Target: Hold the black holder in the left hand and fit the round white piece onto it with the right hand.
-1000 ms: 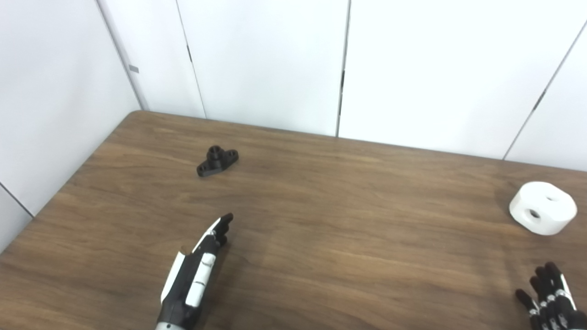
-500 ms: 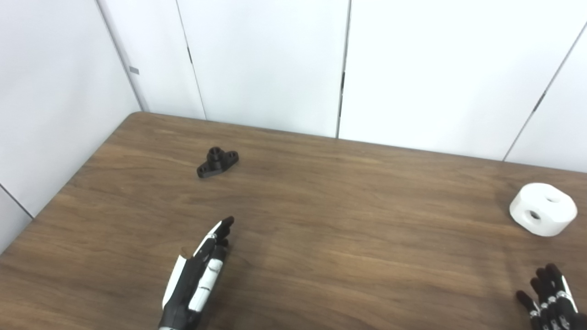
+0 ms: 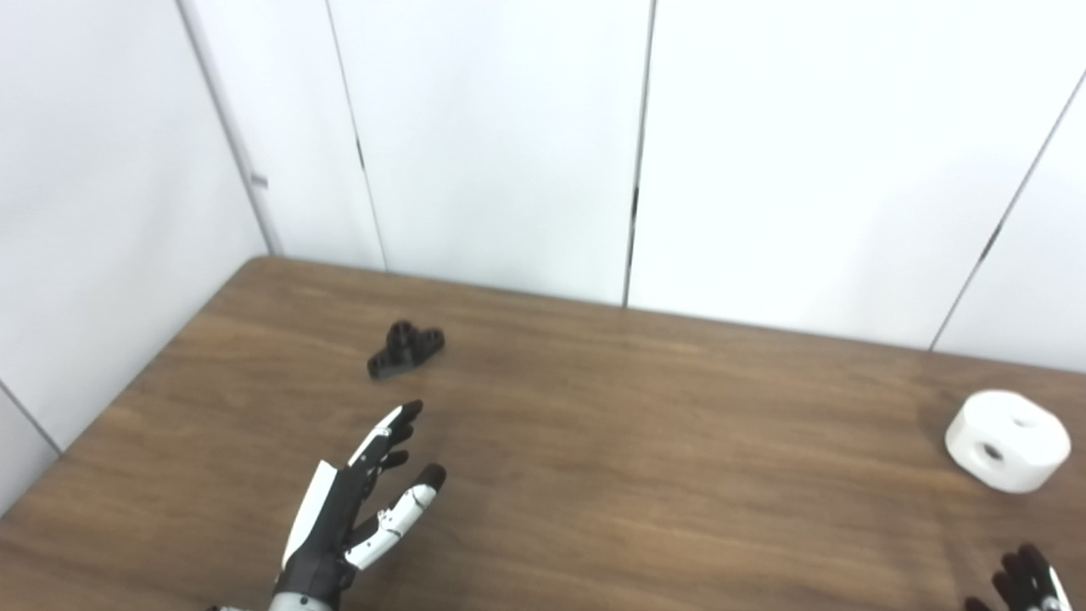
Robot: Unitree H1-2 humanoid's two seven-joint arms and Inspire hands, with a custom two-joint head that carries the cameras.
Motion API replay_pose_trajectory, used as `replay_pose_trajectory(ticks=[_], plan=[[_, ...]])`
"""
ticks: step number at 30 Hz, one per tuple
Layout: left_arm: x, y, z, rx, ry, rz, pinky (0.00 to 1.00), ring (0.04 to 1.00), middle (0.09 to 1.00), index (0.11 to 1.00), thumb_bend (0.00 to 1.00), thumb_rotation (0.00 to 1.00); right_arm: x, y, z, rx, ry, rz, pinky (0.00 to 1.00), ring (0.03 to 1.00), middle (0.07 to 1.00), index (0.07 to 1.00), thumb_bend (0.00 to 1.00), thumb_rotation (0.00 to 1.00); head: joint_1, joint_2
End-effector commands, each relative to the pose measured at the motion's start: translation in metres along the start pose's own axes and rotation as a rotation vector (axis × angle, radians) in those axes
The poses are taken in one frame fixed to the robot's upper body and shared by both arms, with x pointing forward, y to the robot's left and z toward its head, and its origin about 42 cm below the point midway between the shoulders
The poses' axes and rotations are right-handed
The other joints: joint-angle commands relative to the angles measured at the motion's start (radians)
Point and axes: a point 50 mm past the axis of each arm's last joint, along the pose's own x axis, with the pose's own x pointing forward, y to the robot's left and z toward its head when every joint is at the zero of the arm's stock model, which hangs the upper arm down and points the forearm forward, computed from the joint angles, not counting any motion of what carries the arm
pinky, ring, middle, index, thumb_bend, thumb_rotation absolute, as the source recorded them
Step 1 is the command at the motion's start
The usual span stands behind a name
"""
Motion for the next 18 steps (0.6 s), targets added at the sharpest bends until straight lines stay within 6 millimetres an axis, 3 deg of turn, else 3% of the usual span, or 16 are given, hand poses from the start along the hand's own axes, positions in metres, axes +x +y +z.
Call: replay_pose_trajectory(ticks=[1, 10, 13, 18], plan=[[0.009, 0.009, 0.008, 0.018, -0.042, 0.019, 0.85, 0.921, 0.948, 0.920, 0.63, 0.56, -0.005, -0.003, -0.014, 0.005, 0.050, -0.010, 1.00, 1.000, 1.000, 1.000, 0.61, 1.00, 0.000, 0.002], [0.040, 0.025, 0.021, 0.034, -0.061, 0.093, 0.79, 0.897, 0.952, 0.905, 0.71, 0.26, -0.004, -0.001, -0.014, 0.009, 0.059, -0.016, 1.00, 1.000, 1.000, 1.000, 0.58, 1.00, -0.006, 0.003], [0.049, 0.031, 0.022, 0.098, -0.054, 0.122, 0.77, 0.892, 0.945, 0.901, 0.73, 0.28, -0.004, 0.000, -0.013, 0.009, 0.054, -0.016, 1.00, 1.000, 1.000, 1.000, 0.56, 1.00, -0.007, 0.006], [0.065, 0.041, 0.021, 0.151, -0.045, 0.162, 0.91, 0.965, 0.960, 0.896, 0.77, 0.31, -0.004, 0.000, -0.014, 0.002, 0.049, -0.016, 1.00, 1.000, 1.000, 1.000, 0.55, 1.00, -0.011, 0.009]])
